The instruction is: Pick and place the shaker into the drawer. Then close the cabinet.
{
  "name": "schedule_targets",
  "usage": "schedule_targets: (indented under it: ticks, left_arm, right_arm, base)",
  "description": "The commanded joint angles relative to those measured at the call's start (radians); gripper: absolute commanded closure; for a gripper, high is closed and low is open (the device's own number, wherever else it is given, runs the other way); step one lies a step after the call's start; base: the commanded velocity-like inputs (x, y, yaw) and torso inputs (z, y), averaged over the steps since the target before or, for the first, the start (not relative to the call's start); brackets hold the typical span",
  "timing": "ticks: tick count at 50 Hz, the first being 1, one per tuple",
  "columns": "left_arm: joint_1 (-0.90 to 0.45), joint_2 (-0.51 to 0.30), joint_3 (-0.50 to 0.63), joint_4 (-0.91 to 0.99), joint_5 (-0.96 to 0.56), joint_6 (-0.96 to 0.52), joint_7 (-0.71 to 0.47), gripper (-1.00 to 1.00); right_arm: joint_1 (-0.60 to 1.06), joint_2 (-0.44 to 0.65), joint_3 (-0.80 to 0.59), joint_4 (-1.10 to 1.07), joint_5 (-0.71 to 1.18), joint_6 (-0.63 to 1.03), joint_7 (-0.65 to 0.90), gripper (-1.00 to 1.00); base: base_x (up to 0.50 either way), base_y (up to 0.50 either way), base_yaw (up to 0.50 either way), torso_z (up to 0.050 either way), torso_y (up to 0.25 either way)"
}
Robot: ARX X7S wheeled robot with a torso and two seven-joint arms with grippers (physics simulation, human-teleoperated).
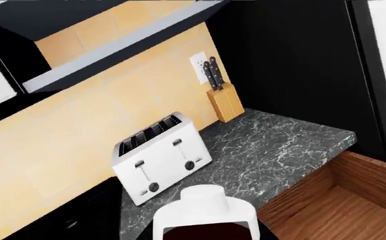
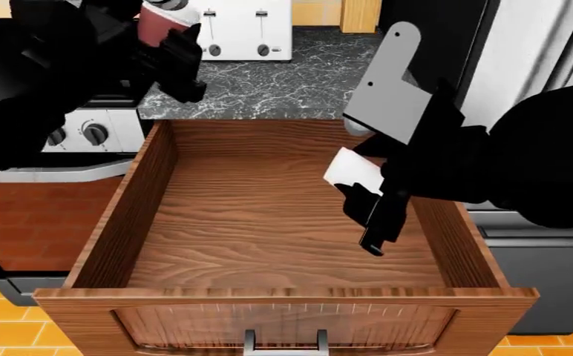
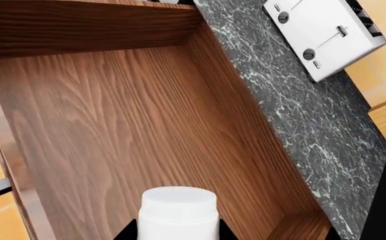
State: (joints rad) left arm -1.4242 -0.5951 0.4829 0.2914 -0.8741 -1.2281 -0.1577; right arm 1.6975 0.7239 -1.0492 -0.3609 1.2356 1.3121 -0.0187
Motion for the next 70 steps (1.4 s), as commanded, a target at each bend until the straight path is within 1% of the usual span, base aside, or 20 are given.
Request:
schedule_targets:
  ticks: [1, 4, 14, 27, 44, 70]
  left_arm:
    - [-0.196, -0.024, 0.319, -0.176, 0.127, 0.019, 0.281, 1.0]
    - [-0.218, -0.025, 0.384, -0.192, 0.155, 0.036, 0.337, 1.0]
    - [-0.226, -0.022, 0.507, -0.2, 0.2, 0.063, 0.422, 1.0]
    - [-0.18, 0.01, 0.6, -0.207, 0.235, 0.095, 0.445, 1.0]
    - [-0.111, 0.035, 0.647, -0.228, 0.254, 0.147, 0.45, 1.0]
    - [-0.075, 0.037, 0.674, -0.2, 0.254, 0.148, 0.442, 1.0]
  right_arm:
    - [0.006, -0.003, -0.008, 0.008, -0.042, -0.013, -0.005, 1.0]
    - [0.009, -0.006, -0.012, 0.009, -0.045, -0.013, -0.008, 1.0]
    - [0.008, -0.014, -0.031, 0.015, -0.06, -0.019, -0.02, 1.0]
    - [-0.004, -0.004, -0.047, 0.012, -0.079, -0.04, -0.029, 1.0]
    - [-0.036, -0.008, -0.103, 0.021, -0.113, -0.051, -0.055, 1.0]
    - [-0.061, -0.015, -0.146, 0.057, -0.163, -0.086, -0.074, 1.0]
  base:
    - [0.0, 0.0, 0.0, 0.0, 0.0]
    - [0.0, 0.0, 0.0, 0.003, 0.0]
    - [0.0, 0.0, 0.0, 0.0, 0.001]
    - [0.0, 0.0, 0.0, 0.0, 0.0]
    - [0.0, 0.0, 0.0, 0.001, 0.001]
    - [0.0, 0.0, 0.0, 0.0, 0.001]
